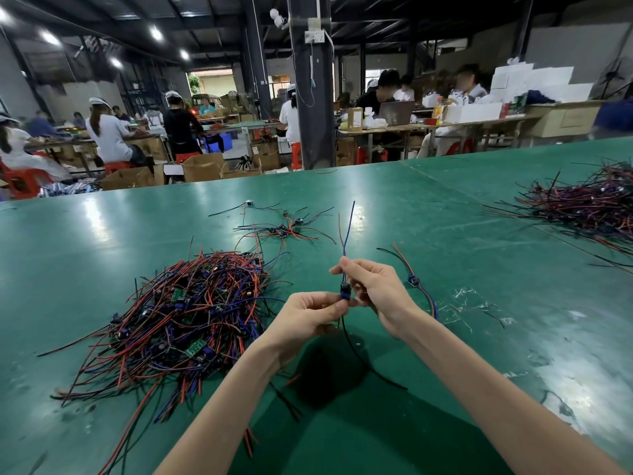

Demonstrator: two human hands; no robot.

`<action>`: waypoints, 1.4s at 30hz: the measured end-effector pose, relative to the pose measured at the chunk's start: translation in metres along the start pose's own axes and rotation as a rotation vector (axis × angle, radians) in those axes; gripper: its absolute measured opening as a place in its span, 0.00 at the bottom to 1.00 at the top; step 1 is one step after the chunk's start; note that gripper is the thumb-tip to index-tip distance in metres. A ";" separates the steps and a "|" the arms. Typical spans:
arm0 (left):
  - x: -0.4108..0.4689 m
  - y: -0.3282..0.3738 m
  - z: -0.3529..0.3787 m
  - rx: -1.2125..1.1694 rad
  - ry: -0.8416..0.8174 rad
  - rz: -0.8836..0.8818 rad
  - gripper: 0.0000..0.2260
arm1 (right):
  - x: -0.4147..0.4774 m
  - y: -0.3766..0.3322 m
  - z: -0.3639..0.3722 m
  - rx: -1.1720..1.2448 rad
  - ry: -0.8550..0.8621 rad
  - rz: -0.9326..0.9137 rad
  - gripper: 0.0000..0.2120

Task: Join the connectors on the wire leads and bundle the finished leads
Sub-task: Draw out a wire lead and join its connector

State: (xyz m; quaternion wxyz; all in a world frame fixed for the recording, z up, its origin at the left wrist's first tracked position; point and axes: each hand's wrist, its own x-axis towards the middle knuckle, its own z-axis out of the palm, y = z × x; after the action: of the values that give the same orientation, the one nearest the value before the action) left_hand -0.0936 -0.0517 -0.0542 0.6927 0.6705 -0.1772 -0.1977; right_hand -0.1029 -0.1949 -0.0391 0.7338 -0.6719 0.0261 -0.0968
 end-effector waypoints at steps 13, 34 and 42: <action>0.007 0.003 -0.010 -0.228 0.308 0.075 0.11 | -0.010 0.002 0.010 -0.094 -0.243 0.136 0.05; 0.012 -0.003 -0.015 -0.212 0.339 -0.023 0.05 | -0.016 0.009 0.014 -0.111 -0.263 0.097 0.03; 0.013 -0.001 -0.019 -0.116 0.454 0.124 0.04 | -0.017 0.016 0.018 -0.217 -0.290 0.058 0.08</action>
State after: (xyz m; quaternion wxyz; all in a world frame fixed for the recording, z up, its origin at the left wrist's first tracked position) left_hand -0.0726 -0.0427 -0.0561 0.7630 0.6447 -0.0462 -0.0086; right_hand -0.1146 -0.1732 -0.0545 0.6556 -0.7530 -0.0505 0.0258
